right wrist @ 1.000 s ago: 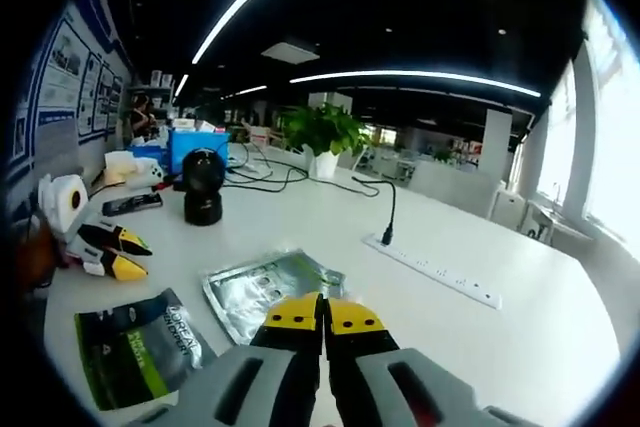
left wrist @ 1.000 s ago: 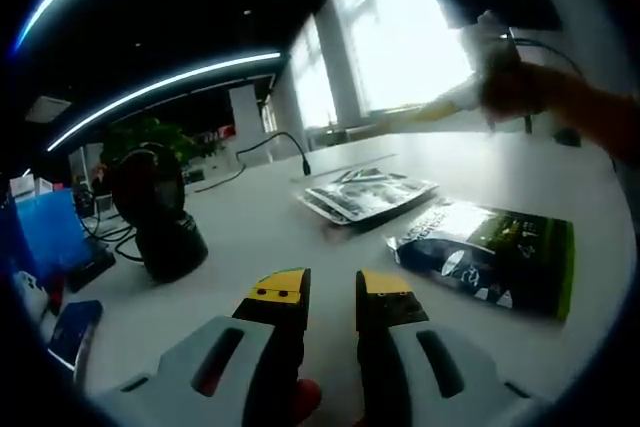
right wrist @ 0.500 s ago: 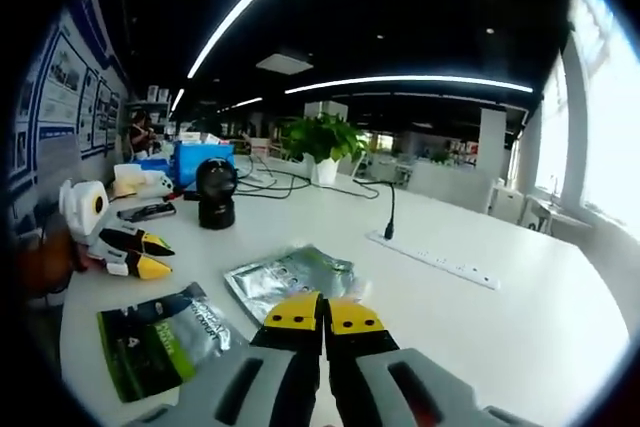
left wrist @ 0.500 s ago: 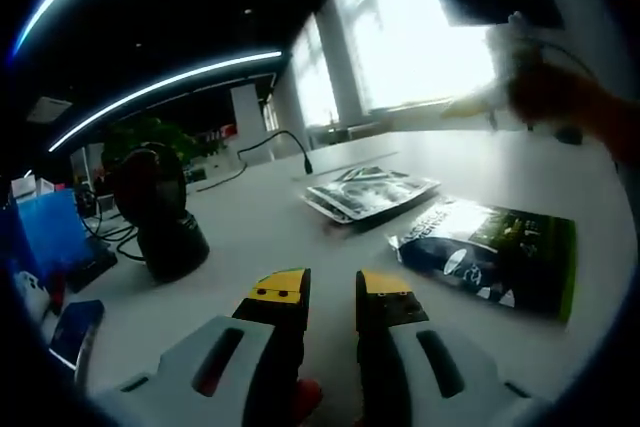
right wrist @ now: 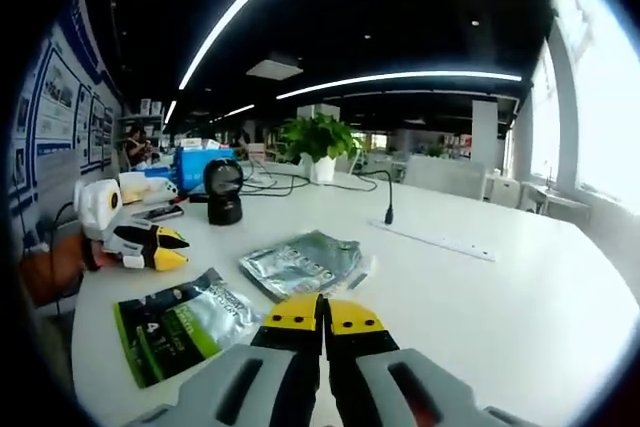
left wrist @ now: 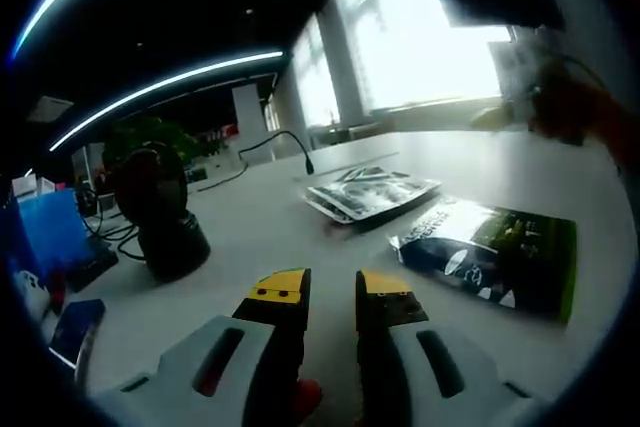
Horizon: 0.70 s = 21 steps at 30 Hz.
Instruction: Clip sheet goods on table flip sheet goods clip sheet goods scan sheet goods put sheet goods back to table
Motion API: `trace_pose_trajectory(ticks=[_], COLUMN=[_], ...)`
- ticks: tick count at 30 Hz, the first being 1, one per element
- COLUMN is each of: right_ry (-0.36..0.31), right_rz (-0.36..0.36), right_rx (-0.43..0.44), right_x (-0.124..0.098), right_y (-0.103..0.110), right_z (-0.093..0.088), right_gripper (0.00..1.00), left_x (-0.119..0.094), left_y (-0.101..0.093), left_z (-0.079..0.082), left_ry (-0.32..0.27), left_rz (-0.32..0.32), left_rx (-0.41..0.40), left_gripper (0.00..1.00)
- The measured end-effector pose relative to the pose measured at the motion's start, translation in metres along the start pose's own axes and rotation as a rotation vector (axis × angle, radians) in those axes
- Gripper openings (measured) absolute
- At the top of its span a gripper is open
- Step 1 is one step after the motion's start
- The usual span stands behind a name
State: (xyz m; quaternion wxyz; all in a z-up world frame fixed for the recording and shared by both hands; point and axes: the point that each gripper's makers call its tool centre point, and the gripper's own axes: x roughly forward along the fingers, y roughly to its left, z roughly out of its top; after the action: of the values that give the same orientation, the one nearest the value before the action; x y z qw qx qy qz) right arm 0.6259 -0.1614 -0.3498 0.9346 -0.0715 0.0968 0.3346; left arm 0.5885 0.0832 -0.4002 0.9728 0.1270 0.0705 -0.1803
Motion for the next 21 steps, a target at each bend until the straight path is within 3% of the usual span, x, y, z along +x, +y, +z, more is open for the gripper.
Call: trace_pose_trajectory(ticks=[21], right_ry=[-0.039], right_rz=[0.005], right_rx=[0.093], right_x=[-0.021], right_y=[0.008], right_z=[-0.031], right_gripper=[0.0], left_x=[0.0], left_y=[-0.003], left_z=[0.0], left_ry=[0.007], left_rz=[-0.007], left_rx=[0.015], left_gripper=[0.11])
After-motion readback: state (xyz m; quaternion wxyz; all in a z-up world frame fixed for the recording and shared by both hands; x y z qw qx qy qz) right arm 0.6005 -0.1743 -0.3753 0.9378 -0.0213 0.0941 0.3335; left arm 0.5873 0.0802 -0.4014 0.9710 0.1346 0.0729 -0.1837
